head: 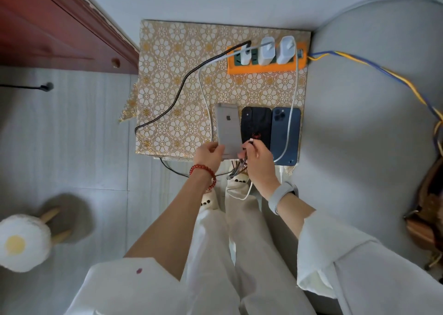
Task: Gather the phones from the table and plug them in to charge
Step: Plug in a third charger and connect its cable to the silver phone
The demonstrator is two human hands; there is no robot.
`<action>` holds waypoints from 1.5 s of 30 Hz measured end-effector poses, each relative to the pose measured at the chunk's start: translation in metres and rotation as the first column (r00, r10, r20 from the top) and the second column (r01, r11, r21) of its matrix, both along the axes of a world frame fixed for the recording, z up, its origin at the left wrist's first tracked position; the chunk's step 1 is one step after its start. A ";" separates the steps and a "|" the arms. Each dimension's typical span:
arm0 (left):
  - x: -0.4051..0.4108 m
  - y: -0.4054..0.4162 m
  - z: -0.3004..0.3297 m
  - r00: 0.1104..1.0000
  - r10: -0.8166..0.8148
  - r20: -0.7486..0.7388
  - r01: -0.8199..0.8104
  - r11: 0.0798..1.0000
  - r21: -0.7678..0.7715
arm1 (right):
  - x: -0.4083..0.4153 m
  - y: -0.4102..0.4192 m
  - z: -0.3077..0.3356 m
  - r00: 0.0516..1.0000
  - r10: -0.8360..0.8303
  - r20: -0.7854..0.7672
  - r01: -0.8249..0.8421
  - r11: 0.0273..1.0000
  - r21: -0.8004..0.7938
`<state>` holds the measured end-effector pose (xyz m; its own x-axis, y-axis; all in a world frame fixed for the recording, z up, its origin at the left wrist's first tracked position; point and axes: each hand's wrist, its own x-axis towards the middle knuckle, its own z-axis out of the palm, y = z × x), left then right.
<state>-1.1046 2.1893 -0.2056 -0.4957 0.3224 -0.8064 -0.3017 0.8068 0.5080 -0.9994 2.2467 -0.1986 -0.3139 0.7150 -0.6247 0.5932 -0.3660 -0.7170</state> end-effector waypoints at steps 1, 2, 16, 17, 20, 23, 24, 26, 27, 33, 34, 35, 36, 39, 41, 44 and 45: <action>-0.005 -0.001 0.001 1.000 0.024 0.008 -0.024 1.000 0.006 | 0.003 -0.002 0.006 1.000 -0.020 -0.018 0.020 1.000 0.008; -0.010 -0.001 0.003 0.998 0.051 0.026 -0.051 0.999 0.017 | 0.006 -0.006 0.011 0.999 -0.025 -0.039 0.025 1.000 -0.004; -0.023 0.004 0.013 0.988 0.101 0.118 -0.108 0.993 0.053 | -0.014 -0.030 0.028 0.960 -0.266 -0.084 0.190 0.845 -0.500; -0.022 0.004 0.013 0.991 0.087 0.104 -0.093 0.994 0.050 | -0.015 -0.029 0.029 0.960 -0.268 -0.080 0.193 0.842 -0.503; -0.022 0.003 0.013 0.995 0.062 0.081 -0.065 0.997 0.037 | -0.017 -0.026 0.028 0.959 -0.274 -0.070 0.200 0.834 -0.515; -0.022 0.004 0.013 0.995 0.053 0.083 -0.056 0.998 0.024 | -0.015 -0.025 0.028 0.968 -0.242 -0.064 0.178 0.846 -0.503; -0.022 0.004 0.013 0.995 0.052 0.086 -0.054 0.998 0.023 | -0.014 -0.024 0.028 0.971 -0.233 -0.060 0.173 0.849 -0.500; -0.022 0.004 0.013 0.994 0.053 0.094 -0.055 0.998 0.021 | -0.013 -0.024 0.028 0.973 -0.222 -0.057 0.166 0.854 -0.494; -0.022 0.005 0.013 0.994 0.055 0.098 -0.057 0.998 0.020 | -0.013 -0.024 0.028 0.974 -0.221 -0.059 0.165 0.857 -0.489; -0.022 0.005 0.013 0.992 0.055 0.111 -0.057 0.998 0.013 | -0.013 -0.022 0.032 0.965 -0.259 -0.051 0.196 0.833 -0.518; -0.022 0.005 0.012 0.992 0.054 0.112 -0.056 0.998 0.014 | -0.014 -0.021 0.033 0.964 -0.261 -0.049 0.197 0.826 -0.528; -0.022 0.005 0.012 0.992 0.054 0.115 -0.056 0.998 0.015 | -0.014 -0.021 0.034 0.963 -0.264 -0.048 0.197 0.819 -0.539; -0.022 0.005 0.012 0.991 0.056 0.119 -0.059 0.998 0.017 | -0.014 -0.020 0.035 0.963 -0.267 -0.046 0.198 0.810 -0.552; -0.022 0.004 0.013 0.994 0.024 0.111 -0.027 0.999 0.025 | -0.017 -0.018 0.039 0.960 -0.277 -0.037 0.205 0.788 -0.581; -0.024 0.003 0.013 0.994 -0.031 0.103 0.028 0.999 0.029 | -0.018 -0.017 0.042 0.961 -0.275 -0.014 0.212 0.772 -0.599; -0.028 0.000 0.010 0.990 -0.108 0.095 0.105 0.994 0.031 | -0.020 -0.012 0.046 0.970 -0.241 0.025 0.201 0.744 -0.637; -0.029 -0.001 0.010 0.987 -0.133 0.090 0.131 0.991 0.029 | -0.020 -0.011 0.046 0.973 -0.227 0.034 0.195 0.739 -0.645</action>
